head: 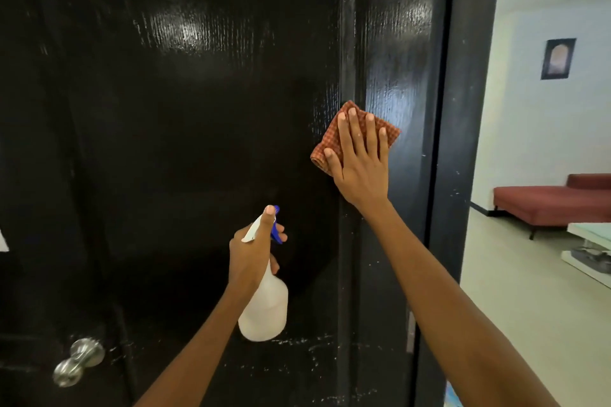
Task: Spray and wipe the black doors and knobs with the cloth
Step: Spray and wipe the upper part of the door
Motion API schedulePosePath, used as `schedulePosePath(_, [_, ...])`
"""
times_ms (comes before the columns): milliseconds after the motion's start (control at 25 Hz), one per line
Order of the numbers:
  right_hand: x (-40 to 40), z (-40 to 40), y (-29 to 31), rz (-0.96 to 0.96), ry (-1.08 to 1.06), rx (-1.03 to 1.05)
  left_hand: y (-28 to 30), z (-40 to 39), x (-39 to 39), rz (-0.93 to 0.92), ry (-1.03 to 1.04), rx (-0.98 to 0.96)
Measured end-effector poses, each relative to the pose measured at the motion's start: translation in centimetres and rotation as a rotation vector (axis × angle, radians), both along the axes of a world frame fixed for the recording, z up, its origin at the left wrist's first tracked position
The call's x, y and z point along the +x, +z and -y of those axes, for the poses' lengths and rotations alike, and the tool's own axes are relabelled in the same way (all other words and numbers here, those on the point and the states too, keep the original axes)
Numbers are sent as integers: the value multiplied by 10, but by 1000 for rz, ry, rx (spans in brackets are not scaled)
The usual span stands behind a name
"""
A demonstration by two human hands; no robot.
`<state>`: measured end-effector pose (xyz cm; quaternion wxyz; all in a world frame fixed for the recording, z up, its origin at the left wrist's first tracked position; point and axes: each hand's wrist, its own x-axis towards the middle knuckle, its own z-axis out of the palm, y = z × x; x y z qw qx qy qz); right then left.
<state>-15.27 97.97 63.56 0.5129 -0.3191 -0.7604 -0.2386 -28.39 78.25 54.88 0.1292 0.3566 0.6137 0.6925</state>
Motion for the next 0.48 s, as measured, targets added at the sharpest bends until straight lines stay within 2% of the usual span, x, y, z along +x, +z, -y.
schedulePosePath(120, [7,-6,-8,43,8,29,15,-18,11,8,-16,20])
schedulePosePath(320, [60,-22,-131,273,30,39,14,-40,31,-20,-55,-18])
schedulePosePath(400, [74,-32,-130,217,6,-1,16,-44,42,-60,-82,-25])
schedulePosePath(480, [75,-36,-94,75,-25,-46,22,-46,52,-80,-83,-16])
